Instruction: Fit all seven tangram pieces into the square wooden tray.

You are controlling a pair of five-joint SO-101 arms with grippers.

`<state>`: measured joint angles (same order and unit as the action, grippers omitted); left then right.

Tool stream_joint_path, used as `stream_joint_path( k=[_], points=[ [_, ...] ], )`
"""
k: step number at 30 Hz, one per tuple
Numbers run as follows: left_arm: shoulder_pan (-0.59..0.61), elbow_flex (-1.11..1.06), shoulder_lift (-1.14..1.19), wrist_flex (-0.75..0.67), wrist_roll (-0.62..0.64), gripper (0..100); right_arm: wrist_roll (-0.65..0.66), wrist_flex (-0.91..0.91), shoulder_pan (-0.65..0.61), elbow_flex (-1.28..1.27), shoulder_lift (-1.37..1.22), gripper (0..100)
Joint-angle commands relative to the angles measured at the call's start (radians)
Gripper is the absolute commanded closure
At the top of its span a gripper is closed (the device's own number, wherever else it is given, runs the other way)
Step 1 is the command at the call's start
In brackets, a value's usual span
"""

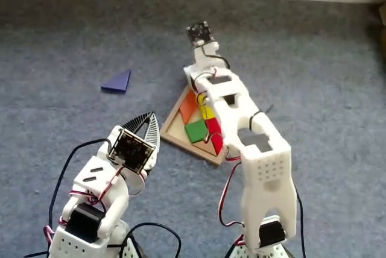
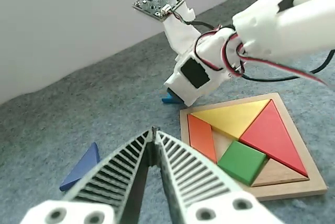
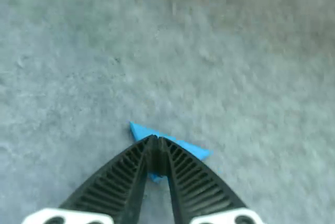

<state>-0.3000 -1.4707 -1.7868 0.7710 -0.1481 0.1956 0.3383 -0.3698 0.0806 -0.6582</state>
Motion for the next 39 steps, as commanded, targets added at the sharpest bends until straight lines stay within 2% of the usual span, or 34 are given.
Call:
stream_joint_path(
  k=[1,5,20,27,33,35,39],
  points=[
    [-0.019,0.054,-0.031,0.002,-0.006,99,0.000,0.225,0.044,0.028,0.094,99.2],
    [-0.019,0.053,-0.031,0.002,-0.008,99,0.002,0.363,0.081,0.028,0.142,99.2],
    [-0.019,0.053,-0.031,0.000,-0.008,99,0.002,0.693,0.234,0.028,0.252,99.2],
    [-0.019,0.053,-0.031,0.000,-0.008,99,-0.017,0.664,0.209,0.030,0.398,99.2],
    [-0.015,0.051,-0.031,0.002,-0.008,99,-0.351,0.433,0.163,0.021,0.420,99.2],
    [-0.015,0.051,-0.031,0.003,-0.008,99,-0.402,0.390,0.140,0.016,0.415,99.2],
    [-0.016,0.051,-0.031,0.003,-0.008,99,-0.420,0.387,0.074,-0.005,0.387,99.2]
  ],
)
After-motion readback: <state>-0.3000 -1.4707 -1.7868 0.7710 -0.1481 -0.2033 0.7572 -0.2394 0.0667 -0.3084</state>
